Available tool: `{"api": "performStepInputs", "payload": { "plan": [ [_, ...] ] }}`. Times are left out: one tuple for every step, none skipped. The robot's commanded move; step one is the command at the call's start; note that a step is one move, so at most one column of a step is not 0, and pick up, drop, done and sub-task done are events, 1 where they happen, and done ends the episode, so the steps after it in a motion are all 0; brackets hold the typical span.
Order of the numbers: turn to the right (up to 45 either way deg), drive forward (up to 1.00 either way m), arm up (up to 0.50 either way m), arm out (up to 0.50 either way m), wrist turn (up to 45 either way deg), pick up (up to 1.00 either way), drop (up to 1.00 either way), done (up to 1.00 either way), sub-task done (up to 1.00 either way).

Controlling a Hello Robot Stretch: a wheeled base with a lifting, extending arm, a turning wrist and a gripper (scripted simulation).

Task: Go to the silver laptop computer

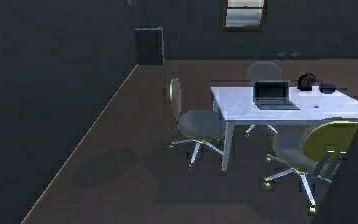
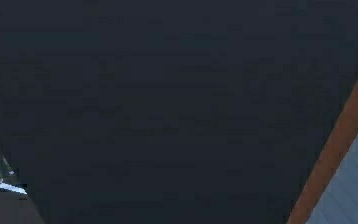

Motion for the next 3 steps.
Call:
{"api": "performStepInputs", "payload": {
  "plan": [
    [6.0,0.00,0.00,0.00,0.0,0.00,0.00,0.00,0.00],
    [0.0,0.90,0.00,0.00,0.0,0.00,0.00,0.00,0.00],
    [36.0,0.00,0.00,0.00,0.0,0.00,0.00,0.00,0.00]
  ]
}}
